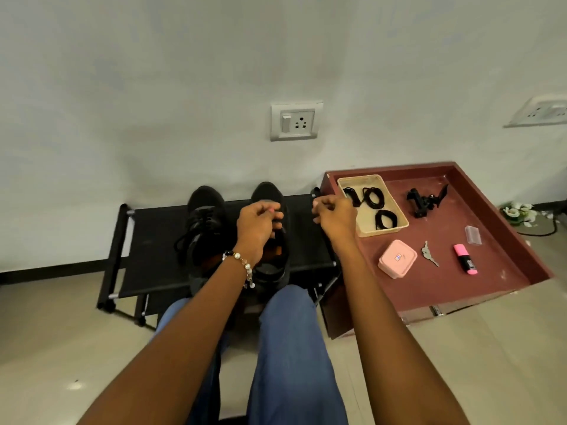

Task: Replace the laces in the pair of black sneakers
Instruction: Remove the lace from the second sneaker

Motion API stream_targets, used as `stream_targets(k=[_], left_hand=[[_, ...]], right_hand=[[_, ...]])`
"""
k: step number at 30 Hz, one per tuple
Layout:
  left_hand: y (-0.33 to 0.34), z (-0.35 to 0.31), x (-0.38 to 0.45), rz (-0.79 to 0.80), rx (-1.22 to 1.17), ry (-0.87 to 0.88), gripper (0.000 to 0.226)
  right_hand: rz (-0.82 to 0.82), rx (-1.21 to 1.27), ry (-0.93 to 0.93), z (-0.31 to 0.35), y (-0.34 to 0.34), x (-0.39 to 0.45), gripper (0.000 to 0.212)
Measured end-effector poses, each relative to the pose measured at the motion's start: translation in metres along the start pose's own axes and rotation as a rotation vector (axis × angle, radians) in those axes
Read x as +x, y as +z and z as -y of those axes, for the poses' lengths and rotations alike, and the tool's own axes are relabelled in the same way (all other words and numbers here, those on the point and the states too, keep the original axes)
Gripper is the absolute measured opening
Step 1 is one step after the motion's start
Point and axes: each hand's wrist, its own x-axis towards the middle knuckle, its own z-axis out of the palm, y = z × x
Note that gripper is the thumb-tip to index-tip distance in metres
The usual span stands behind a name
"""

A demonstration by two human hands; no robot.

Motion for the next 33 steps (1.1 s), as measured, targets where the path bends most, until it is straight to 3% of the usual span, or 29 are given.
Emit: stream_targets(k=[9, 15, 20, 25, 28, 33], left_hand=[[-0.118, 0.009, -0.049, -0.233, 0.032, 0.154, 0.02], [-0.17, 0.031, -0.028, -0.392, 0.148, 0.104, 0.016], [-0.18, 0.048, -0.003, -0.362, 0.274, 0.097, 0.013], [-0.171, 0.063, 0.018, -0.228, 0.443, 0.171, 0.032], [-0.165, 0.076, 0.03, -0.213, 0.552, 0.187, 0.044], [-0.16, 0.082, 0.043, -0.252, 0.622, 0.204, 0.046]], right_hand=[[0.187, 0.052, -0.102, 0.05, 0.057, -0.086, 0.011], [0.339, -0.027, -0.134, 0.059, 0.117, -0.093, 0.012], [0.383, -0.168, -0.234, 0.047, 0.158, -0.084, 0.014], [0.472, -0.299, -0.364, 0.031, 0.183, -0.074, 0.037], [0.436, -0.257, -0.412, 0.017, 0.184, -0.07, 0.044], [0.313, -0.332, -0.666, 0.004, 0.185, -0.07, 0.027]])
